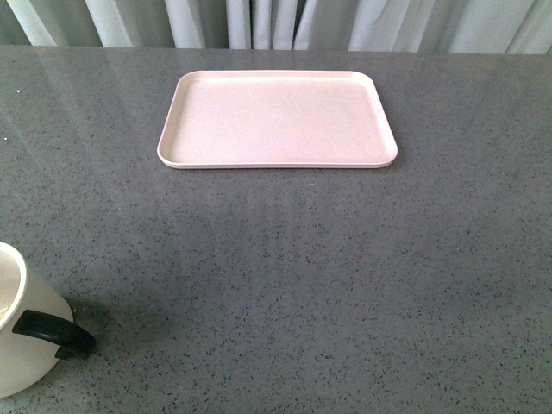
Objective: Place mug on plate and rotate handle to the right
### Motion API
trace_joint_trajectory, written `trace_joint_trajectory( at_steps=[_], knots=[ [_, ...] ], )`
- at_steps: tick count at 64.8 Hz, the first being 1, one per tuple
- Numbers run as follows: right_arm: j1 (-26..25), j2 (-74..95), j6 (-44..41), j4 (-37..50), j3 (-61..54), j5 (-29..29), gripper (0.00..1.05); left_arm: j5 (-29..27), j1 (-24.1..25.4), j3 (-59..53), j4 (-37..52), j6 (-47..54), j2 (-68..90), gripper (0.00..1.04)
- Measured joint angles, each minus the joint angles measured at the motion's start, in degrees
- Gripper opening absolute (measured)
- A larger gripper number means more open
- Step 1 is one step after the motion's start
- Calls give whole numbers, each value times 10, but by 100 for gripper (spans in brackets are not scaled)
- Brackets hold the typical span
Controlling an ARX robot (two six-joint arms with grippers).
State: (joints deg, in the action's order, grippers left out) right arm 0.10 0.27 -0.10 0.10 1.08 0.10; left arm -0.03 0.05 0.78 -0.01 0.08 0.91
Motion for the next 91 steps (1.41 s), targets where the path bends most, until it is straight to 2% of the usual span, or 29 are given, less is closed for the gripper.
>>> trace_joint_trajectory(
  at_steps=[10, 15, 17, 20, 29, 38, 58, 91],
  knots=[
    [0, 0, 0, 0, 0, 0, 96, -2, 0, 0, -1, 0, 1, 96],
    [0, 0, 0, 0, 0, 1, 96, -59, -3, 57, -136, -39, 79, 96],
    [0, 0, 0, 0, 0, 0, 96, -60, 10, 82, -177, -45, 125, 96],
    [0, 0, 0, 0, 0, -1, 96, -49, 29, 100, -192, -48, 177, 96],
    [0, 0, 0, 0, 0, -1, 96, 3, 87, 126, -145, -44, 286, 96],
    [0, 0, 0, 0, 0, 0, 96, 13, 116, 136, -92, -38, 357, 96],
    [0, 0, 0, 0, 0, -1, 96, 1, 69, 136, -32, -31, 477, 96],
    [0, 0, 0, 0, 0, -1, 96, 30, 57, 115, 9, -23, 544, 96]
  ],
)
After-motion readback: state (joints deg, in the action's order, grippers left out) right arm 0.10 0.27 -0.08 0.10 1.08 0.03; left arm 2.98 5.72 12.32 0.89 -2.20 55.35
